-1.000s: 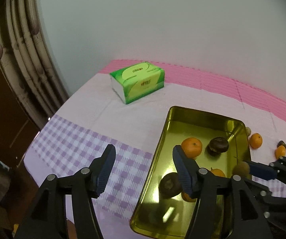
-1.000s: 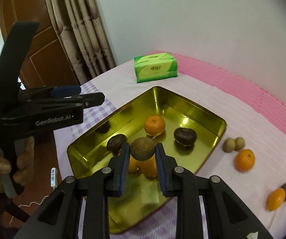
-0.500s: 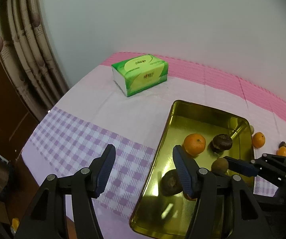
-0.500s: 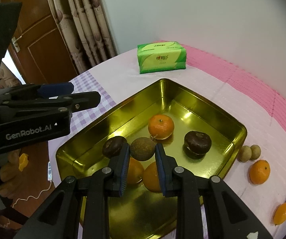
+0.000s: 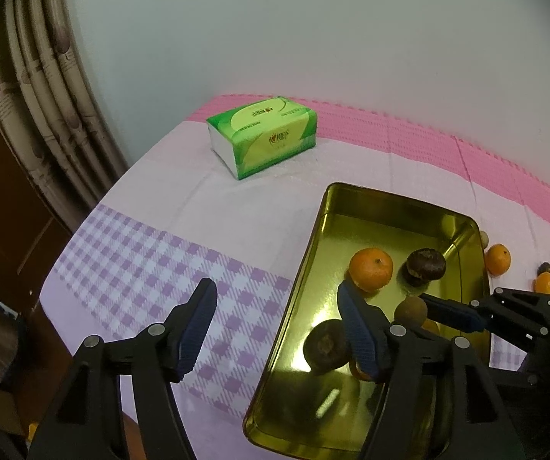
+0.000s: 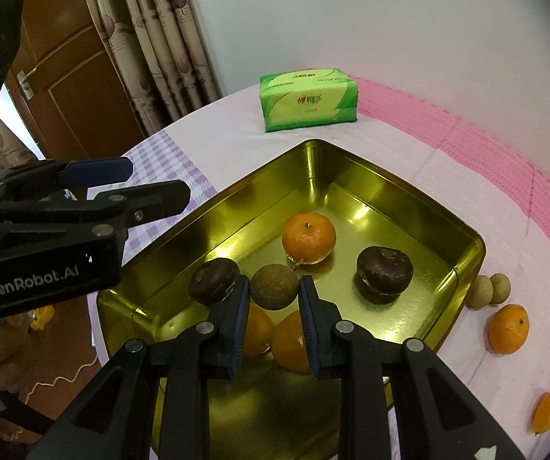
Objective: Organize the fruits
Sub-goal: 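Lower the lime into the tin and open the right gripper, then move the right gripper to the two limes beside an orange, then grasp both limes with the right gripper while the left gripper grasps a mandarin orange, then carry the orange over the gold tin with the left gripper, then lower the orange into the tin and open the left gripper, then open the right gripper and release the two limes onto the cloth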
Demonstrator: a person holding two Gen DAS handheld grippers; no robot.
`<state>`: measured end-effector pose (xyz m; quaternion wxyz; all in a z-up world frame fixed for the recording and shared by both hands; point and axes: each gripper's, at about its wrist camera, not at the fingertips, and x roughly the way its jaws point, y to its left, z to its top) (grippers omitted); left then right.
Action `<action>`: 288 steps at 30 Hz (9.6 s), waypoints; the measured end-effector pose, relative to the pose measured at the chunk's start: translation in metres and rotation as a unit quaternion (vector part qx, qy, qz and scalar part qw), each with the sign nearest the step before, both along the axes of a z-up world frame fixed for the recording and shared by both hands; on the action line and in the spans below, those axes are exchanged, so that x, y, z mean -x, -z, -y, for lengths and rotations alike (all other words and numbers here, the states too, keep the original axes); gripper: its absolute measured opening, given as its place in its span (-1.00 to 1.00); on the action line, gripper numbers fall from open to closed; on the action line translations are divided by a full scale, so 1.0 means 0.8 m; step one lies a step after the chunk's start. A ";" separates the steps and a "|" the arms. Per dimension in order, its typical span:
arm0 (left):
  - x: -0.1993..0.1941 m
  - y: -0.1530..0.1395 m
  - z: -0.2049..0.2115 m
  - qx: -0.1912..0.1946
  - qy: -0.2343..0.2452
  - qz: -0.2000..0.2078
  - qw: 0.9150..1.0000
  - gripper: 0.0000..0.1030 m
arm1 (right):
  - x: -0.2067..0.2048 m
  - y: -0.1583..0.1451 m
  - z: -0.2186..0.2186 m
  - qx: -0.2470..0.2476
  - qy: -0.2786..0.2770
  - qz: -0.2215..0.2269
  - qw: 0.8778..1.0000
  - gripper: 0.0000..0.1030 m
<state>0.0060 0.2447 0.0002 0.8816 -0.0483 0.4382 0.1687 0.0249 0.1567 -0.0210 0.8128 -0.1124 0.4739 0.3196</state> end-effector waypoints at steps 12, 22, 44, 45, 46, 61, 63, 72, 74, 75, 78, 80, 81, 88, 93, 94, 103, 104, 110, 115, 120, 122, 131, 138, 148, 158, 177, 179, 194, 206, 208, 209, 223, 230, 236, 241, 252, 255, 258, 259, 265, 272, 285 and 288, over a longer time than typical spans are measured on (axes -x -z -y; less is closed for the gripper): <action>-0.001 0.005 0.004 -0.004 0.006 -0.009 1.000 0.33 | -0.002 0.005 -0.001 -0.005 0.003 -0.005 1.000 -0.52; -0.002 0.011 0.004 -0.001 0.009 -0.018 1.000 0.36 | -0.003 0.001 0.007 -0.021 0.012 -0.005 1.000 -0.51; -0.003 0.017 0.007 -0.004 0.012 -0.026 1.000 0.45 | 0.040 -0.043 0.196 -0.080 0.181 0.026 0.980 -0.29; -0.002 0.017 0.008 -0.005 0.013 -0.027 1.000 0.45 | 0.038 -0.041 0.207 -0.080 0.190 0.023 0.978 -0.29; -0.002 0.017 0.010 -0.007 0.015 -0.028 0.999 0.45 | 0.036 -0.039 0.213 -0.079 0.194 0.022 0.978 -0.29; -0.008 0.030 0.019 -0.011 0.029 -0.047 0.998 0.47 | -0.058 -0.032 0.163 0.047 0.034 0.047 0.997 -0.12; -0.009 0.031 0.019 -0.008 0.031 -0.049 0.998 0.47 | -0.074 -0.023 0.158 0.063 0.022 0.037 0.997 0.10; -0.012 0.038 0.029 -0.004 0.048 -0.059 0.997 0.47 | -0.106 0.023 0.137 0.124 -0.002 0.027 0.992 0.23; -0.012 0.038 0.032 -0.005 0.051 -0.060 0.997 0.47 | -0.114 0.032 0.134 0.130 -0.006 0.022 0.991 0.18; -0.013 0.039 0.033 -0.005 0.052 -0.061 0.997 0.47 | -0.119 0.037 0.132 0.135 -0.009 0.014 0.991 0.13; -0.014 0.041 0.035 -0.007 0.054 -0.064 0.996 0.47 | -0.125 0.038 0.133 0.126 -0.004 0.000 0.992 -0.15; -0.014 0.043 0.036 -0.008 0.053 -0.067 0.996 0.47 | -0.120 0.029 0.136 0.132 0.004 0.014 0.991 -0.16; -0.015 0.043 0.036 -0.008 0.052 -0.069 0.996 0.47 | -0.116 0.020 0.140 0.124 0.011 0.021 0.992 -0.16; -0.007 0.036 0.048 -0.018 0.061 -0.056 0.996 0.47 | -0.021 -0.065 0.246 0.041 0.146 0.096 0.984 -0.15; 0.002 0.017 0.082 -0.030 0.106 -0.031 0.993 0.47 | 0.049 -0.055 0.361 0.086 0.270 0.094 0.954 -0.15; 0.003 0.012 0.089 -0.032 0.118 -0.023 0.992 0.47 | 0.061 -0.048 0.381 0.103 0.286 0.089 0.948 -0.15; -0.024 -0.027 0.197 -0.036 0.285 -0.006 0.958 0.48 | 0.097 -0.020 0.461 0.121 0.356 0.083 0.923 -0.15; -0.033 -0.027 0.206 -0.039 0.298 -0.011 0.954 0.48 | 0.096 -0.017 0.465 0.110 0.364 0.080 0.921 -0.15; -0.108 -0.018 0.259 -0.038 0.378 -0.046 0.924 0.48 | 0.089 -0.016 0.469 0.083 0.375 0.072 0.920 -0.15; -0.164 0.017 0.282 -0.045 0.415 -0.092 0.904 0.48 | 0.090 -0.019 0.476 0.065 0.370 0.068 0.924 -0.14; -0.197 0.056 0.289 -0.038 0.432 -0.139 0.890 0.48 | 0.090 -0.018 0.485 0.047 0.370 0.063 0.926 -0.12; -0.204 0.067 0.290 -0.044 0.437 -0.148 0.886 0.48 | 0.090 -0.017 0.488 0.043 0.370 0.063 0.926 -0.12; -0.195 0.093 0.295 -0.039 0.438 -0.155 0.884 -0.24 | 0.086 -0.017 0.488 0.047 0.369 0.062 0.926 -0.09; -0.123 0.033 0.300 -0.011 0.379 -0.081 0.922 -0.24 | 0.087 -0.016 0.483 0.060 0.368 0.064 0.926 -0.09; -0.041 -0.014 0.272 0.020 0.303 -0.037 0.952 -0.24 | 0.088 -0.016 0.478 0.070 0.366 0.066 0.925 -0.07; 0.012 -0.014 0.202 0.016 0.226 -0.026 0.974 -0.24 | 0.087 -0.013 0.472 0.086 0.362 0.068 0.926 -0.04; 0.007 0.021 0.128 0.042 0.163 -0.035 0.985 -0.24 | 0.086 -0.014 0.471 0.091 0.360 0.068 0.926 -0.02; 0.006 0.022 0.124 0.042 0.160 -0.035 0.986 -0.24 | 0.086 -0.014 0.471 0.091 0.360 0.068 0.926 -0.02; 0.000 0.023 0.078 0.067 0.109 -0.044 0.991 -0.23 | 0.086 -0.014 0.471 0.091 0.360 0.068 0.926 -0.02; -0.001 0.041 0.108 0.065 0.144 -0.091 0.983 -0.23 | 0.085 -0.013 0.472 0.092 0.359 0.068 0.926 0.01; 0.000 0.042 0.112 0.069 0.147 -0.094 0.982 -0.23 | 0.085 -0.013 0.472 0.092 0.359 0.068 0.926 0.01; 0.001 0.042 0.115 0.068 0.149 -0.094 0.982 -0.23 | 0.085 -0.013 0.472 0.092 0.359 0.068 0.926 0.02; 0.015 0.052 0.117 0.081 0.141 -0.109 0.981 -0.23 | 0.085 -0.013 0.471 0.093 0.358 0.068 0.927 0.05; 0.024 0.054 0.126 0.080 0.152 -0.112 0.979 -0.23 | 0.085 -0.012 0.470 0.095 0.356 0.068 0.927 0.07; 0.027 0.053 0.134 0.072 0.160 -0.111 0.978 -0.22 | 0.085 -0.012 0.470 0.095 0.356 0.069 0.927 0.08; 0.028 0.053 0.138 0.059 0.161 -0.109 0.979 -0.21 | 0.085 -0.012 0.469 0.095 0.356 0.068 0.927 0.08; 0.031 0.050 0.141 0.033 0.158 -0.107 0.981 -0.17 | 0.086 -0.011 0.468 0.096 0.355 0.069 0.927 0.10; 0.034 0.048 0.141 0.024 0.154 -0.106 0.982 -0.13 | 0.086 -0.011 0.469 0.096 0.355 0.069 0.927 0.11; 0.036 0.045 0.141 0.020 0.152 -0.103 0.983 -0.03 | 0.087 -0.011 0.468 0.098 0.355 0.069 0.927 0.11; 0.037 0.043 0.141 0.017 0.150 -0.102 0.983 0.07 | 0.087 -0.011 0.467 0.098 0.354 0.070 0.927 0.11; 0.044 0.032 0.142 -0.005 0.145 -0.090 0.985 0.26 | 0.087 -0.010 0.462 0.107 0.357 0.072 0.925 0.08; 0.051 0.021 0.136 -0.012 0.140 -0.081 0.987 0.31 | 0.093 -0.012 0.458 0.102 0.366 0.071 0.922 -0.04; 0.059 0.004 0.117 -0.011 0.128 -0.064 0.990 0.34 | 0.133 -0.015 0.434 0.068 0.373 0.067 0.923 -0.53; 0.058 0.004 0.114 -0.008 0.128 -0.062 0.990 0.34 | 0.136 -0.014 0.439 0.045 0.373 0.060 0.925 -0.55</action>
